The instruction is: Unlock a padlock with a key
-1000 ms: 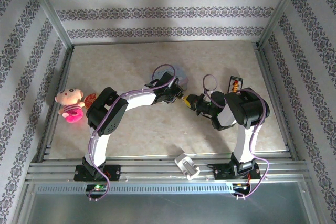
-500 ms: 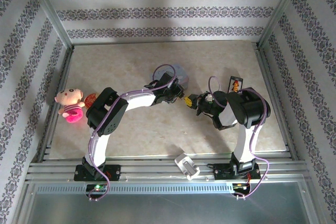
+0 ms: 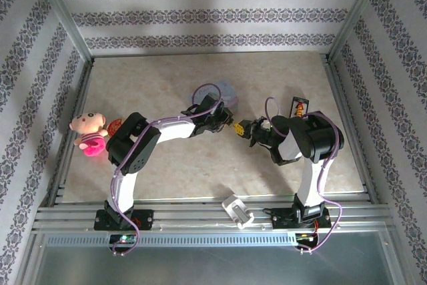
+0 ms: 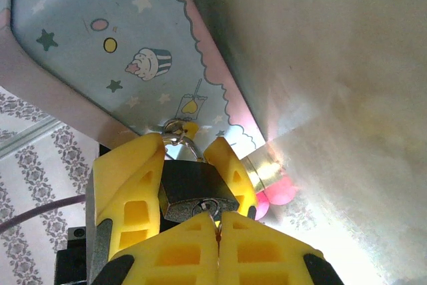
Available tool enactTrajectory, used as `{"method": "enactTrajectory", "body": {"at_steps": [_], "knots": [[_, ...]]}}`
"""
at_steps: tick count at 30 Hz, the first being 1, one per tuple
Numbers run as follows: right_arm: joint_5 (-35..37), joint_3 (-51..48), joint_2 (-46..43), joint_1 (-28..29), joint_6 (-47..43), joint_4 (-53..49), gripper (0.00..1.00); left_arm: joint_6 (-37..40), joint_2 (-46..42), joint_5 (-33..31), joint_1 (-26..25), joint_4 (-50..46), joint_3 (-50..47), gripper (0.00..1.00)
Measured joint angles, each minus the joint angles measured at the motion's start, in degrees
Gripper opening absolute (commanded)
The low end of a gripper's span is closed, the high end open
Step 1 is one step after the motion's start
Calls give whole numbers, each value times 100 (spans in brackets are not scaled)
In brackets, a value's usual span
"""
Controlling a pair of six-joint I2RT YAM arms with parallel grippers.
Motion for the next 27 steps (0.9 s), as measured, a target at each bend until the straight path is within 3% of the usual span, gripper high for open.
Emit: {"method": "enactTrajectory", "body": {"at_steps": [1,7,8,9,10,15,19,23,27], "knots": [[7,0,4,2,-2,7,0,2,-17,22,-2,-4,-17,40],[229,48,52,-2,-24,26,0,9,-251,361,-205,-28,-280,69],[254,50,57,-2,-31,28,0,17,-271,365,-199,-28,-315,78],[282,57,66,-2,-52,28,0,55,-293,402,-188,-33,-337,94],[304,59,70,-2,-79,28,0,72,-308,444,-190,-48,-343,100],[420,35,63,-2,-358,-39,22,142,-533,651,-199,-170,-446,99],[483,-81,-160,-2,-767,-413,28,267,-876,682,-188,-273,-479,99],[588,-186,-999,2,-1488,-1451,33,398,-1296,638,-120,-286,-610,99],[887,26,-2435,63,-2802,-3414,43,527,-1547,518,33,-313,-796,99]]}}
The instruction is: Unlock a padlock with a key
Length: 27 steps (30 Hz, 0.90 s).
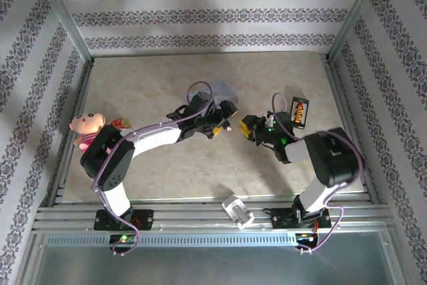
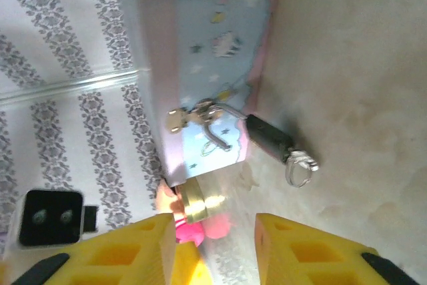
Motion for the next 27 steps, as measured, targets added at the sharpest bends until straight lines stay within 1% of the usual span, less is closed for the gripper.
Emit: {"method": "enactTrajectory", "body": {"at_steps": [2,4,7,10,12,14,15,17,19,20,21,22,25,27], "knots": [[361,424,-647,153,-920,-1316,46,105,-33,-92,68,-79,-24,99],[846,1016,-1187,468,-1908,-2542,47,249,-46,-186,125,-177,-24,99],[1421,1613,-1637,879,-3119,-3633,49,514,-68,-356,229,-415,-7,99],[2149,1899,-1591,1316,-4120,-4476,53,824,-68,-568,367,-782,151,99],[2568,2015,-1331,1578,-4640,-4905,55,1034,-68,-761,466,-1001,315,99],[2859,2107,-1012,1775,-5053,-5204,55,1211,-68,-938,562,-1143,455,99],[2933,2140,-850,1847,-5250,-5294,55,1281,-68,-1008,605,-1167,498,99],[3008,2186,-636,1888,-5497,-5370,51,1408,-68,-1147,686,-1207,538,99],[2981,2262,-459,1847,-5720,-5388,45,1530,-68,-1311,772,-1261,540,99],[2907,2356,-348,1794,-5805,-5418,45,1587,-68,-1397,824,-1307,540,99],[2804,2490,-210,1729,-5873,-5460,59,1659,-68,-1486,872,-1366,544,99],[2691,2662,-26,1644,-5910,-5475,62,1731,-68,-1576,920,-1423,553,99],[2347,3005,452,1386,-6061,-5418,61,1967,-31,-1766,1034,-1646,695,99],[2041,3049,697,1207,-6063,-5302,59,2124,72,-1845,1084,-1773,909,99]]}}
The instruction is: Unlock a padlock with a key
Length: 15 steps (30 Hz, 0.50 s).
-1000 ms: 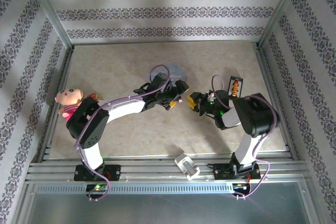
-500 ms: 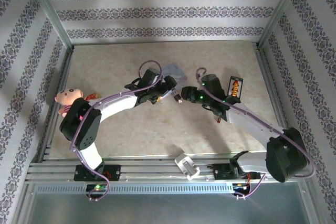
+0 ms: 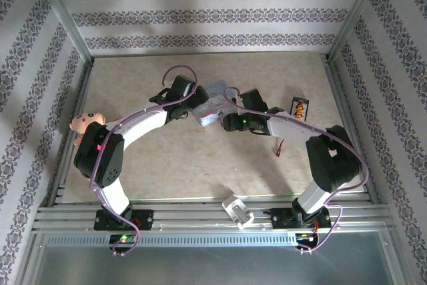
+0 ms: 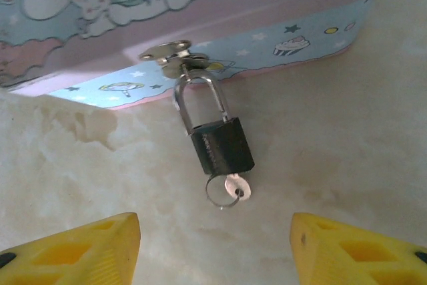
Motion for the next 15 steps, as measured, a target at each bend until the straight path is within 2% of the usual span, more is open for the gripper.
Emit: {"method": "enactTrajectory", "body": {"at_steps": [6,12,15], "knots": [[-833,57,564,-448,-35,129,55,422,404,-205,7,-330,533,99],[-1158,271,820,-442,-197,260,54,669,789,-444,9,-787,857,99],[-1185,295,920,-442,-273,343,49,739,933,-490,15,-925,988,99]]}}
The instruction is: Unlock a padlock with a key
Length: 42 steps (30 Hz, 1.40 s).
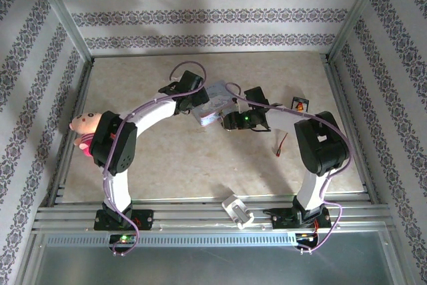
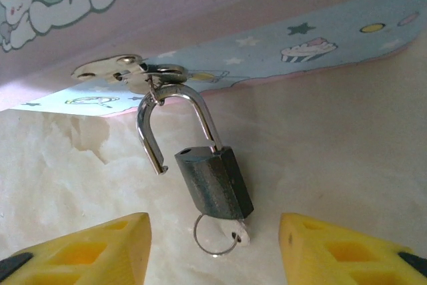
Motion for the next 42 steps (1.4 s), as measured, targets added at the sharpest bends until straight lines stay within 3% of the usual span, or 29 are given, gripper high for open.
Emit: {"method": "enactTrajectory", "body": {"at_steps": [12,31,42], "knots": [[-164,354,579,-17,2,155,47,57,328,-9,26,-203,177,99],[-391,122,723,13,824,1268,1,52,365,9,31,-216,240,99],[-214,-291,481,-2,1718,1733,0,28,365,-13,31,-225,234,99]]}}
